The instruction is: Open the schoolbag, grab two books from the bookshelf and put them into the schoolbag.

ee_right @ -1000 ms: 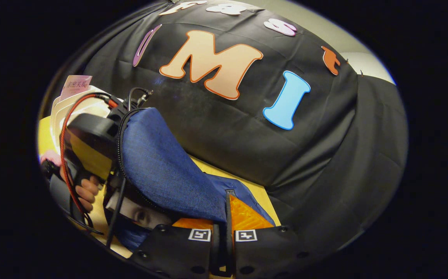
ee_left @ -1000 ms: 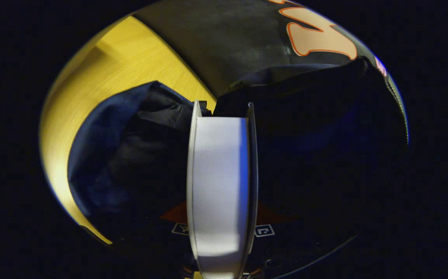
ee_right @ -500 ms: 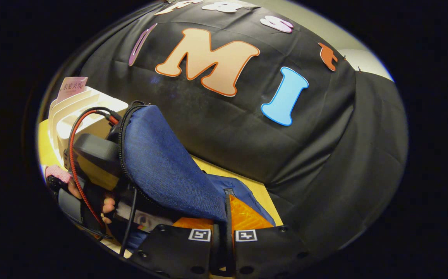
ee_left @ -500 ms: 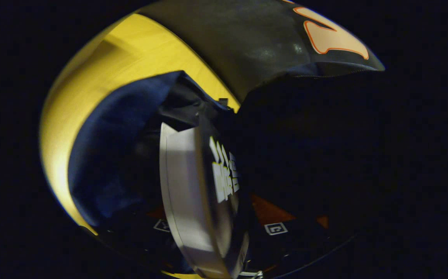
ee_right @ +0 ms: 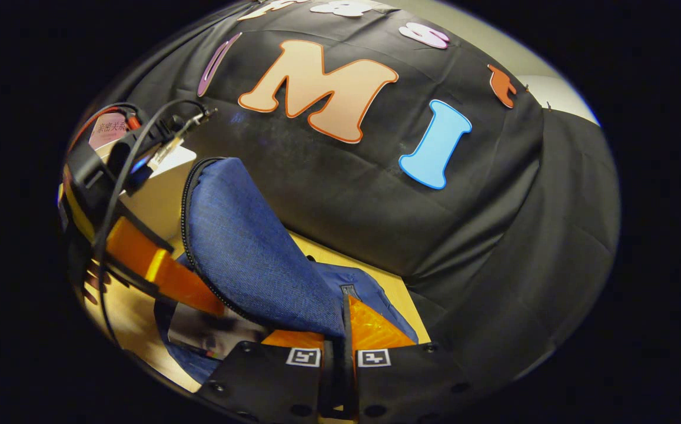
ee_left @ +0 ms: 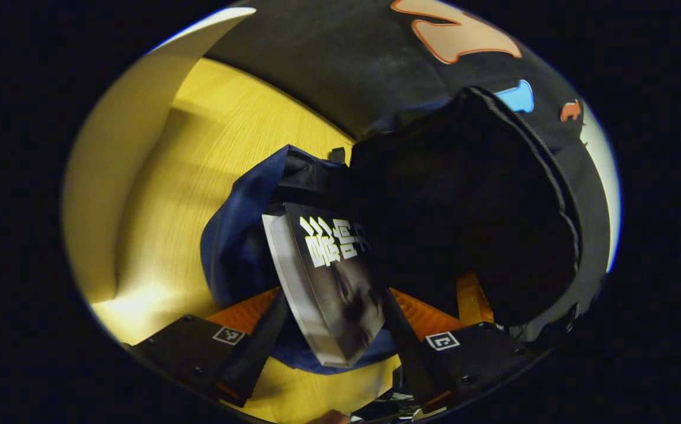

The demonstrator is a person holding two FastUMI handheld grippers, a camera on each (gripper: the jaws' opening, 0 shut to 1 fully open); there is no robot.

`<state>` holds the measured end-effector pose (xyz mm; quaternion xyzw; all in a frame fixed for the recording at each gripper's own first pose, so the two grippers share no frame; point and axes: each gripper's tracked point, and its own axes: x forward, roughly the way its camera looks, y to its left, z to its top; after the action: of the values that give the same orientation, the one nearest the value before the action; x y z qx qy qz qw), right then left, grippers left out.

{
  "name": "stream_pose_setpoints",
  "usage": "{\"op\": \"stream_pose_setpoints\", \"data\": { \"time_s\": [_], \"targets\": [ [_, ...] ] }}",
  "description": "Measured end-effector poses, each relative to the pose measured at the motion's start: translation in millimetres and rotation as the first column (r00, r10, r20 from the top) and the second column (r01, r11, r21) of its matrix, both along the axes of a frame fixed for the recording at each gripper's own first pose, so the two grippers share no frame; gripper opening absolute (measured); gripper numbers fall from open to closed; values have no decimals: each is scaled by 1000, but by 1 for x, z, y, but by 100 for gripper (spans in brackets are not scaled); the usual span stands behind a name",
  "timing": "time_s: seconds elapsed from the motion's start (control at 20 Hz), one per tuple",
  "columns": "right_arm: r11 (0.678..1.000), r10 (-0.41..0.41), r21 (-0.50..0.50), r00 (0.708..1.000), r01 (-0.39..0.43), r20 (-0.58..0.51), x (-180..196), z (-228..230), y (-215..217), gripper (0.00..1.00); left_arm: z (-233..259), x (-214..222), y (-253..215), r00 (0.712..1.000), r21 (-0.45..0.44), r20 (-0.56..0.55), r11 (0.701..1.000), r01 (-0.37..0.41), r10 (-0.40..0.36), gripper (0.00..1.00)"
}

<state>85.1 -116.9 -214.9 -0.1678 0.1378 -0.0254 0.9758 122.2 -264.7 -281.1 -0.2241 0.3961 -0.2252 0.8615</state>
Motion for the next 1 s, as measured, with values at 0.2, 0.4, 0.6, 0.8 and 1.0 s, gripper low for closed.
{"op": "stream_pose_setpoints", "data": {
  "time_s": [0.2, 0.4, 0.6, 0.8, 1.0],
  "targets": [
    [1000, 7, -15, 1000, -7, -13, -2, -2, 3, 9, 29, -41, 2, 997, 56, 19, 996, 73, -74, 95],
    [999, 11, -36, 1000, -12, -19, -2, -4, 5, 7, 74, -67, 29, 990, 114, 44, 985, 130, -136, 95],
    [998, 22, -66, 999, -24, -24, -4, -8, 8, 9, 108, -74, 77, 992, 178, 28, 977, 118, -124, 95],
    [996, 20, -88, 999, -22, -26, -4, -10, 9, 9, 155, -77, 137, 998, 220, 13, 973, 64, -68, 95],
    [994, 13, -107, 1000, -16, -28, -3, -11, 11, 10, 203, -73, 212, 1000, 314, 21, 949, -21, 15, 95]
  ]
}}
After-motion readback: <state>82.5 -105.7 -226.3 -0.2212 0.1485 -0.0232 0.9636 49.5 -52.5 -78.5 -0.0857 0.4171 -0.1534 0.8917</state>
